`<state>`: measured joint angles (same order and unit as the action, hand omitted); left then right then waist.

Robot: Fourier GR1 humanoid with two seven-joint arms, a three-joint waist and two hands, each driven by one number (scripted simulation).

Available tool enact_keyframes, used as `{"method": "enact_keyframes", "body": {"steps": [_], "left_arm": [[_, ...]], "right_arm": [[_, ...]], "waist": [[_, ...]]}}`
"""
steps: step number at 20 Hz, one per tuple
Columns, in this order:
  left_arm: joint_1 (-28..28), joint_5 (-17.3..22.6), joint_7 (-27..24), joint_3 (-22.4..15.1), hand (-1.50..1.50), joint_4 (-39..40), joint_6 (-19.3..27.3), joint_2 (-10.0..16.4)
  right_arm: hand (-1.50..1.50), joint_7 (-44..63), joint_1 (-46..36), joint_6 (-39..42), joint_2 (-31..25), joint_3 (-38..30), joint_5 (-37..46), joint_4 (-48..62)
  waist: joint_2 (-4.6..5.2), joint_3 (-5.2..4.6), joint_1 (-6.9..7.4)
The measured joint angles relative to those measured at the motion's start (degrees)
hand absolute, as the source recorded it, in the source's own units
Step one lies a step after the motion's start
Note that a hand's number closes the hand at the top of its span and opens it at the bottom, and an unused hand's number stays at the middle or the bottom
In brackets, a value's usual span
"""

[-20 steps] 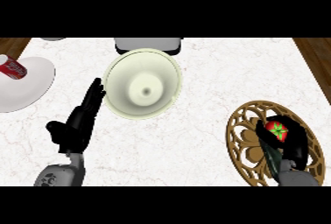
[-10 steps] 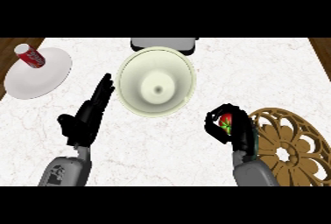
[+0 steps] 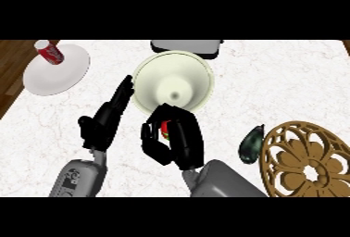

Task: Pick the tomato from the placemat and place it in the bowl

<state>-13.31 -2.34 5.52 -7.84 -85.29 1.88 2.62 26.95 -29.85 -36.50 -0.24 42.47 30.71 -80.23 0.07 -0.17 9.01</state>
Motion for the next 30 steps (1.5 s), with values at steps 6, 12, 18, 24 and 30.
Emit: {"method": "enact_keyframes", "body": {"steps": [6,12,18,24,30], "left_arm": [[-0.44,-0.06,0.28,1.14,0.0,1.19,0.77,0.13],[0.25,-0.4,-0.68,1.33,0.0,1.98,1.33,-0.1],[-0.1,0.31,-0.24,2.24,0.0,1.12,1.21,0.29],[-0.52,-0.02,0.01,1.84,0.0,0.94,1.12,0.18],[-0.76,-0.49,0.22,2.11,0.0,0.94,1.91,0.01]], "right_arm": [[1.5,13.03,-13.91,-5.12,0.14,7.0,5.23,0.77],[1.5,27.5,-29.2,-2.09,0.0,7.19,7.64,3.61],[1.5,34.97,-43.18,0.61,-0.35,5.26,7.01,9.37],[1.5,37.48,-52.61,1.07,-0.31,3.38,3.37,17.64],[1.5,39.12,-58.03,3.44,-0.2,5.07,0.74,27.9]], "waist": [[-0.67,-0.18,-1.7],[-0.96,-0.25,-2.7],[-0.65,-0.22,-2.71],[-0.05,-0.2,-2.8],[0.19,-0.17,-3.75]]}}
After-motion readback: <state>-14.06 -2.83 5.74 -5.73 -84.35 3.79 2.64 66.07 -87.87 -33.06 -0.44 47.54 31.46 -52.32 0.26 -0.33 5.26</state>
